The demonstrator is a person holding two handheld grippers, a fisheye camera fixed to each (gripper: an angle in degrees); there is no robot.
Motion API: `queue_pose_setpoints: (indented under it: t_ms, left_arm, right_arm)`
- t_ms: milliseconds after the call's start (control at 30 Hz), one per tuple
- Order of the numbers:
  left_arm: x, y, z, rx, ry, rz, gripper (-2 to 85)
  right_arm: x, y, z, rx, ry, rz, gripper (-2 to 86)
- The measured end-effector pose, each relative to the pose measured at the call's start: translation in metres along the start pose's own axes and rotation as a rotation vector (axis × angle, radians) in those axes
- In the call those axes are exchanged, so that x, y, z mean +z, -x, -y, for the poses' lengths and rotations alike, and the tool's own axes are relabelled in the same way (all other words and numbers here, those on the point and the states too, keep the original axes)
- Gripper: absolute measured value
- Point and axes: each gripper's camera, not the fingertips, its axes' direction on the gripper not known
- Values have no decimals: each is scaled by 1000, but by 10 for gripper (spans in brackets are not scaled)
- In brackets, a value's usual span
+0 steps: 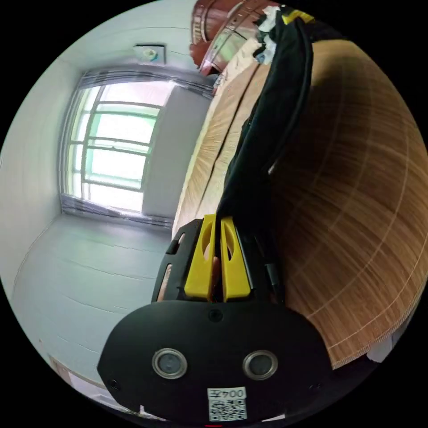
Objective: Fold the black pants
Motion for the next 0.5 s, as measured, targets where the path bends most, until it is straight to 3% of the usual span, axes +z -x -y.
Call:
queue_pose_setpoints:
  t_ms: [233, 500]
  left_arm:
    - [-16, -49, -6, 324, -54, -98, 9]
    - [15, 61, -10, 402, -80, -485, 16]
  right_arm:
    - [-29, -91, -46, 206, -7, 49, 58]
    - [-54, -113, -87, 186, 18, 27, 115]
